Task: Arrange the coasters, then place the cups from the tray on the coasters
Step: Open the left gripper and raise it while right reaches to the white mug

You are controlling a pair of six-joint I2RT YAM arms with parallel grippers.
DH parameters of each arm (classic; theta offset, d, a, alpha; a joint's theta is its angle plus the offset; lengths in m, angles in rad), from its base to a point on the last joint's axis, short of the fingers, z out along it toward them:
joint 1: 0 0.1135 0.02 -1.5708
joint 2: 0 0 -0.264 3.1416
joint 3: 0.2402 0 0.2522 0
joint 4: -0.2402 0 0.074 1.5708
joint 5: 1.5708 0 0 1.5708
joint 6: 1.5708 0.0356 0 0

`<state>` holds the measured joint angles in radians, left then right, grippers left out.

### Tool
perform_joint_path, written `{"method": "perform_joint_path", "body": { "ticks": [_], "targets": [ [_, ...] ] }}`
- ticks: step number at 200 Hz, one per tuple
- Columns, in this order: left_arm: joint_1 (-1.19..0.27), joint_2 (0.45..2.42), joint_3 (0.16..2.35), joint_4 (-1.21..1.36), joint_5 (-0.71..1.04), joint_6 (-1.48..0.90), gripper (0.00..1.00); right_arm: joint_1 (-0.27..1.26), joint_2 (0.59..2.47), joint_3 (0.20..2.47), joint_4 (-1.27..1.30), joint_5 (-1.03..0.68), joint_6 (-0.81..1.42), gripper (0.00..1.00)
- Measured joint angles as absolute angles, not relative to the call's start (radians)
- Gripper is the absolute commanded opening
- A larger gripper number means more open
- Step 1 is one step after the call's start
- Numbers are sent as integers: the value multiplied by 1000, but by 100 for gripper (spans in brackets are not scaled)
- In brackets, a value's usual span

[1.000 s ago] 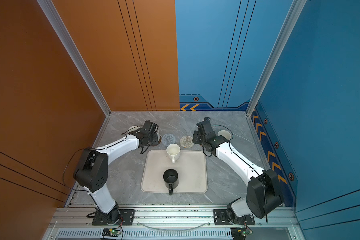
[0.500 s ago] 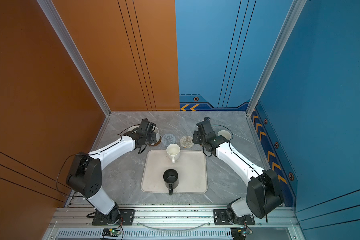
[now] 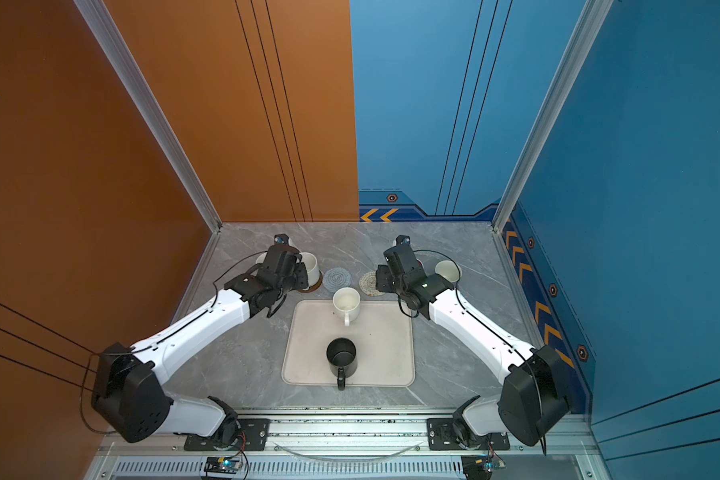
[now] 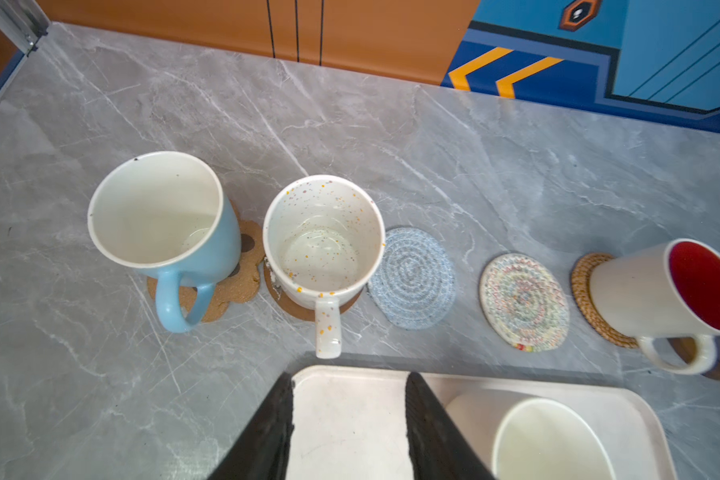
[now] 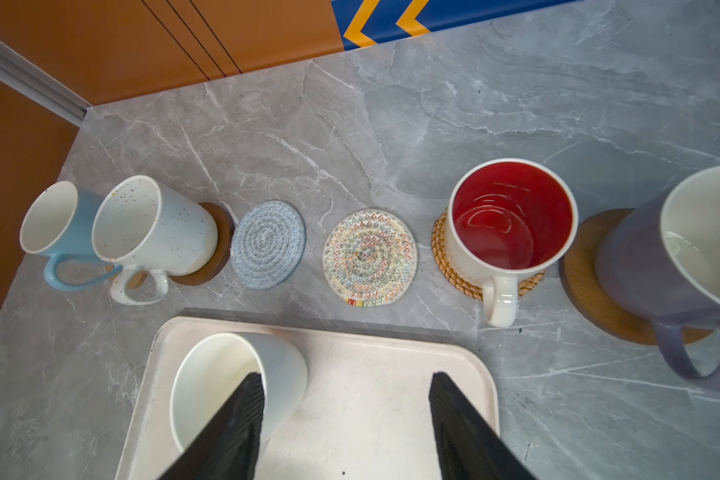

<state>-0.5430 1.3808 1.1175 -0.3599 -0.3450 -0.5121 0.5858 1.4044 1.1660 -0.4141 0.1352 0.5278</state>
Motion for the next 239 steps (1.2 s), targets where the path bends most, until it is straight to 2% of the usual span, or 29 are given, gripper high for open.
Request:
{"method": "perform_joint_path", "body": {
  "ticks": [36,94,181,239],
  "targets": [
    [-570,1317,1092,-348,-356,-521,49,643,1404,1190,-447,150,522,62],
    [-651,1231,987,-292,-367,-543,49,816,1414,1212,-500,177,523,62],
    [-662,1086,866,-234,-408,-542,51,952,1537,1237,-561,197,557,59],
    [-662,1081,851,-218,-408,-542,51,988,1591,1235,-570,206,600,56]
  ]
}}
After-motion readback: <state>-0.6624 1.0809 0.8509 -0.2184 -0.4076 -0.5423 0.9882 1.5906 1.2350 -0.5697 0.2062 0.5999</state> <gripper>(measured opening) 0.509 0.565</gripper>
